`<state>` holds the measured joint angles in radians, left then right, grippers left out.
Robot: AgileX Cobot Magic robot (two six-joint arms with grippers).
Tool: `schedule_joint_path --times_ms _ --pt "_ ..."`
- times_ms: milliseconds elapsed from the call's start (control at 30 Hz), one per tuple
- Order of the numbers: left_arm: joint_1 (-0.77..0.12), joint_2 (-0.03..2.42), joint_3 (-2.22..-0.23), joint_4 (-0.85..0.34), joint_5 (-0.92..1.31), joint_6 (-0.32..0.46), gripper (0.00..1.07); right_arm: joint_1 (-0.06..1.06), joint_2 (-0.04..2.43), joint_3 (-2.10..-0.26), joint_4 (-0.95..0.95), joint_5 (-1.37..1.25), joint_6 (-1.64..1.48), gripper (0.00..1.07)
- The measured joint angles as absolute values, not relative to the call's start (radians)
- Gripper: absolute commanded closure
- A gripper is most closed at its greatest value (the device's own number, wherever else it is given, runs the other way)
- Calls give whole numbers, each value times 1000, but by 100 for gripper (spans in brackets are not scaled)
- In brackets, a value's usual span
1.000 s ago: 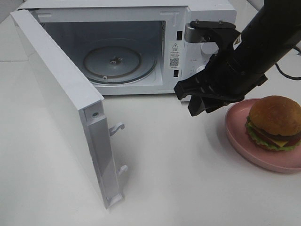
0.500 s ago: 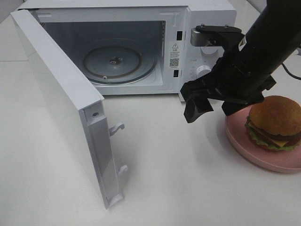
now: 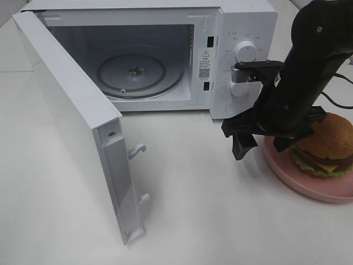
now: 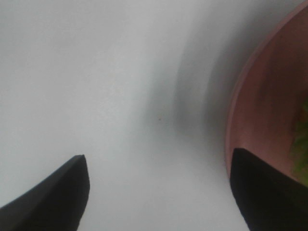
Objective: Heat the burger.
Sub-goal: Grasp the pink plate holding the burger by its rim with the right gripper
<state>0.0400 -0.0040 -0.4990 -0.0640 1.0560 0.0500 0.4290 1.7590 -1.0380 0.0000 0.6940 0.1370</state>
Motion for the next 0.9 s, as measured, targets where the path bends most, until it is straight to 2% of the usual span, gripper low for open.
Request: schedule_joint_path --times_ms 400,600,900 --pt "40 -4 -499 -64 1056 50 106 431 1811 -1048 -100 688 168 31" --pt "40 -4 -499 -64 1056 50 106 481 1812 -1071 -183 708 201 31" --pt "40 -4 -499 -64 1056 50 106 494 1813 -1071 -290 755 298 31"
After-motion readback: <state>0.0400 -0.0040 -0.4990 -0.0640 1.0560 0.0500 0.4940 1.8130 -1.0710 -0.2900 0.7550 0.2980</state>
